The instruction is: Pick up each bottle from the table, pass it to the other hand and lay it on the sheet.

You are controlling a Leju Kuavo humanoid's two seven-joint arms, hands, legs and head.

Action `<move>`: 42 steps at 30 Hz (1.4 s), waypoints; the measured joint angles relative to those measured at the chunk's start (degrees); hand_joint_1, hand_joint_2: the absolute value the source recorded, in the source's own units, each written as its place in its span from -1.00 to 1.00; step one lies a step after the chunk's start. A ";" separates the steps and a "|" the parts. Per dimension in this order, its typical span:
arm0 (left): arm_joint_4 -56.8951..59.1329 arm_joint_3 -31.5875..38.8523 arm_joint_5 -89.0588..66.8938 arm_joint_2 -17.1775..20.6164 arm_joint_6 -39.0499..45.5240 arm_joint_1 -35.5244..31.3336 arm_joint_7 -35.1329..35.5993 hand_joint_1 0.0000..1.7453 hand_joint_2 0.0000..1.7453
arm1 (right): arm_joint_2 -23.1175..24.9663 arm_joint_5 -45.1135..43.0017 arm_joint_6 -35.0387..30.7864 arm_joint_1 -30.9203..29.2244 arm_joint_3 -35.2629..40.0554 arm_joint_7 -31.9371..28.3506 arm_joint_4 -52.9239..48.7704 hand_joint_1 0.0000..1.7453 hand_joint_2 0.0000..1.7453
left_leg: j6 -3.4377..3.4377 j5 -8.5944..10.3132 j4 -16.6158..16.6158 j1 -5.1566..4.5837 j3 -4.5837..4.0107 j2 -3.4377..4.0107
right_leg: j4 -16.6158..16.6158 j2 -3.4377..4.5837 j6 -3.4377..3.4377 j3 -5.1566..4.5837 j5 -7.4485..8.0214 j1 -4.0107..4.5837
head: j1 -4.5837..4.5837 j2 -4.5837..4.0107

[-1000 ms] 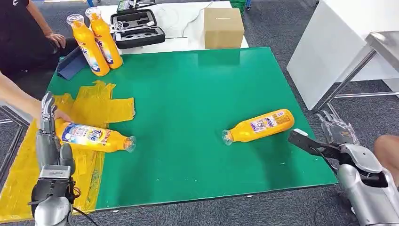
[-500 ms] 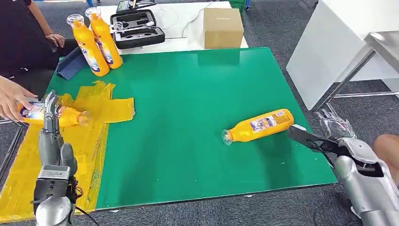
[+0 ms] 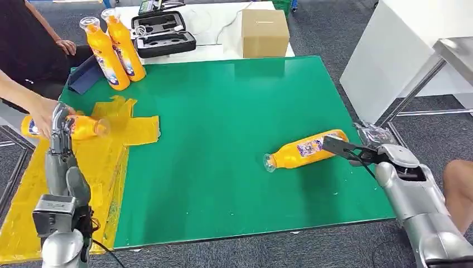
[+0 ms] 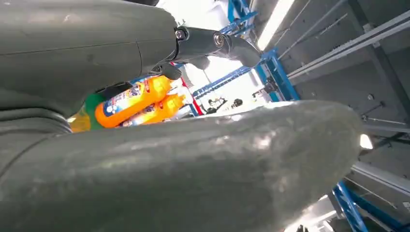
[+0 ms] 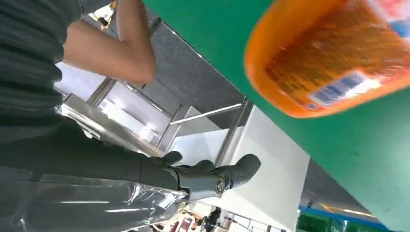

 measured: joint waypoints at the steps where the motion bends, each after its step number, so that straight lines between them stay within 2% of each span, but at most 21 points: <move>1: 0.00 -0.04 0.00 0.00 -0.02 -0.02 -0.02 -1.00 -1.00 | 0.31 0.02 -0.02 -0.53 0.35 0.00 0.61 -1.00 1.00 | 0.00 0.00 0.00 0.00 0.00 0.00 | 0.00 0.00 0.00 0.00 0.00 0.00 | 0.00 0.00; 11: 0.11 -0.07 1.36 0.09 -0.35 -0.69 0.00 -1.00 -1.00 | 3.17 0.61 -0.79 -4.42 3.94 -0.35 6.21 -1.00 1.00 | 0.00 0.00 0.00 0.00 -0.02 0.01 | 0.00 0.01 0.00 -0.01 0.00 0.00 | 0.00 0.00; 25: 1.47 -0.04 4.72 0.50 -1.16 -2.73 -0.22 -1.00 -1.00 | 10.75 1.84 -0.44 -12.60 13.55 -4.76 19.78 -1.00 1.00 | -0.04 0.06 0.00 0.02 -0.01 0.00 | 0.03 0.01 0.00 -0.01 0.00 0.03 | 0.00 0.00; 35: 2.43 0.15 6.19 0.63 -1.33 -2.90 -1.03 -1.00 -1.00 | 14.36 2.49 0.09 -14.50 17.94 -5.35 25.88 -1.00 1.00 | -0.04 0.06 0.00 0.03 -0.01 -0.01 | 0.02 0.00 0.00 -0.02 0.00 0.03 | 0.02 0.00; 42: 3.37 0.42 7.13 0.87 -1.73 -3.80 -1.03 -1.00 -1.00 | 14.53 4.29 4.07 -15.13 20.33 -6.38 29.59 -1.00 1.00 | -0.03 0.06 0.01 0.02 0.02 -0.01 | 0.01 -0.01 0.00 -0.01 0.00 0.02 | 0.00 0.00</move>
